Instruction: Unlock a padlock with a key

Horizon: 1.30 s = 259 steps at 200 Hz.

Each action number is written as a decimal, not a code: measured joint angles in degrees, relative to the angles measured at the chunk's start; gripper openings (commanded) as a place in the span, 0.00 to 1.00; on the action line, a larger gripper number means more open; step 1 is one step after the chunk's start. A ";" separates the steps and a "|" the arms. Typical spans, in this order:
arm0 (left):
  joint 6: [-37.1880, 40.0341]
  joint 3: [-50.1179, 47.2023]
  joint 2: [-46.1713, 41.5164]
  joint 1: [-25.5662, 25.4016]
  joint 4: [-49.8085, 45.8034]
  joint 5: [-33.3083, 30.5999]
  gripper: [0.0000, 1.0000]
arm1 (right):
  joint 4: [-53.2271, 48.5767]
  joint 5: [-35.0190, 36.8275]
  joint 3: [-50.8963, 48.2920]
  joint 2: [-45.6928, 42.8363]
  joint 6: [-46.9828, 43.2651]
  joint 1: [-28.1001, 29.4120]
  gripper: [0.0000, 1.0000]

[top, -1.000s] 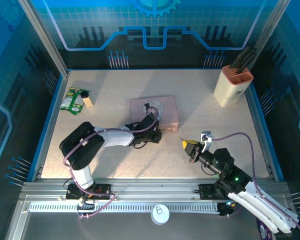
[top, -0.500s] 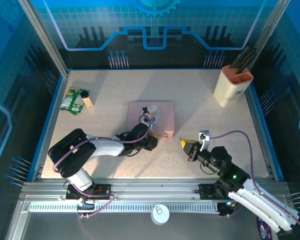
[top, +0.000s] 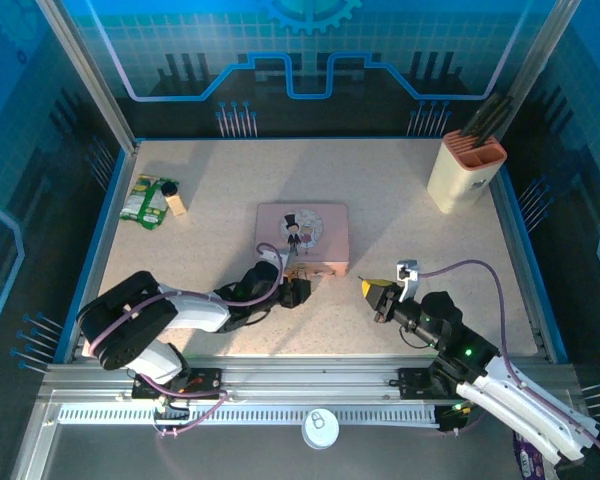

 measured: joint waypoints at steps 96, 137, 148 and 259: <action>-3.37 3.34 4.85 -0.72 -1.60 -0.04 0.37 | 3.02 -0.17 0.24 2.93 0.85 1.90 0.00; -3.50 3.37 5.09 -0.72 -1.60 -0.04 0.24 | 3.06 0.07 0.24 2.97 1.33 2.32 0.00; -3.67 3.39 5.09 -0.72 -1.60 -0.07 0.20 | 3.06 0.09 0.24 2.97 1.53 2.34 0.00; -8.04 3.65 1.01 -0.83 -6.80 1.09 0.07 | 4.55 0.74 -1.11 3.26 8.50 2.67 0.00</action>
